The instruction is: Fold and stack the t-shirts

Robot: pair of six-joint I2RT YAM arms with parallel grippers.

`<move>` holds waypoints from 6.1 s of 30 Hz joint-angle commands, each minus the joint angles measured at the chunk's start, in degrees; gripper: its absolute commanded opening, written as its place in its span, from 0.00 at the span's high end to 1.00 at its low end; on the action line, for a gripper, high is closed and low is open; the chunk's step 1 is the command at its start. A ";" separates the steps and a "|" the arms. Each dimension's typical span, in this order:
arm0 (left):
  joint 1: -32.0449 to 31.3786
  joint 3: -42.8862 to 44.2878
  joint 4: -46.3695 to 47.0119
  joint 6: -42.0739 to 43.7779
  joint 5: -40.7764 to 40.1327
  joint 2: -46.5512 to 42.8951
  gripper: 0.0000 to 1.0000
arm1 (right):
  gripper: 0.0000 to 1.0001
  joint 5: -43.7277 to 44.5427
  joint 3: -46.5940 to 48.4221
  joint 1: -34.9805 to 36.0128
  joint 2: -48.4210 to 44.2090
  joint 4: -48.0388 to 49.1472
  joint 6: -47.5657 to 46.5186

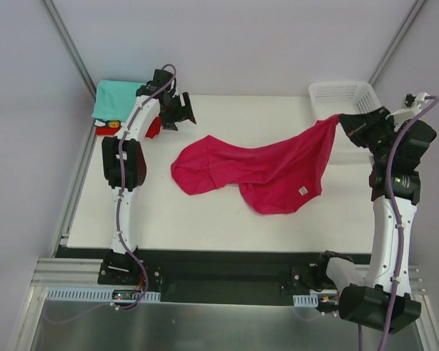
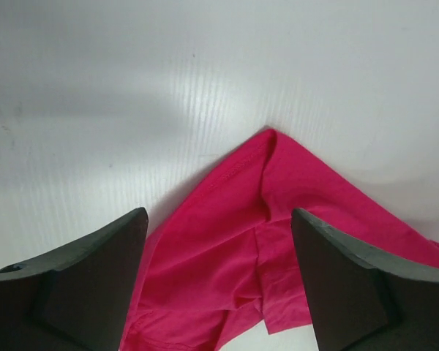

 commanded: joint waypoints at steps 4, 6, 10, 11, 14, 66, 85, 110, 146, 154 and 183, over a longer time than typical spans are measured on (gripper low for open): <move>-4.69 -4.15 4.12 2.29 7.99 -6.39 0.22 | 0.99 -2.94 1.95 1.38 -0.57 3.12 -1.73; -8.90 -6.44 8.16 5.28 13.15 -9.56 0.23 | 0.99 -4.78 1.68 1.38 0.39 3.21 -1.20; -14.53 -12.59 12.39 8.98 20.89 -11.50 0.29 | 0.99 -6.29 -0.33 1.56 1.54 5.23 -0.06; -15.76 -13.56 13.27 8.89 21.79 -11.24 0.32 | 0.99 -6.12 -0.60 1.56 1.37 5.32 -0.58; -16.56 -18.40 16.07 7.66 21.97 -11.15 0.39 | 0.99 -6.73 -0.34 1.65 1.28 5.23 -0.67; -14.19 -33.53 16.79 4.41 6.33 -11.76 0.48 | 0.99 -7.08 0.28 2.44 -0.22 3.91 -0.76; -14.19 -33.00 19.07 3.00 5.97 -10.45 0.68 | 0.99 -7.52 -0.60 2.44 -0.66 4.53 -0.50; -12.70 -3.17 -5.34 3.62 -6.50 -20.38 1.00 | 0.99 -11.55 7.73 7.44 12.50 -0.92 -6.21; 7.17 8.31 -17.84 5.55 -3.87 -31.27 1.00 | 0.99 -14.37 40.72 -4.77 29.32 4.07 8.20; 7.17 9.46 -16.61 4.68 -1.33 -31.36 1.00 | 0.99 -19.03 39.12 -2.23 27.73 9.45 9.88; -5.31 -9.09 -15.20 2.65 -8.26 -37.43 1.00 | 0.99 -17.45 10.73 40.39 31.58 -5.22 -4.53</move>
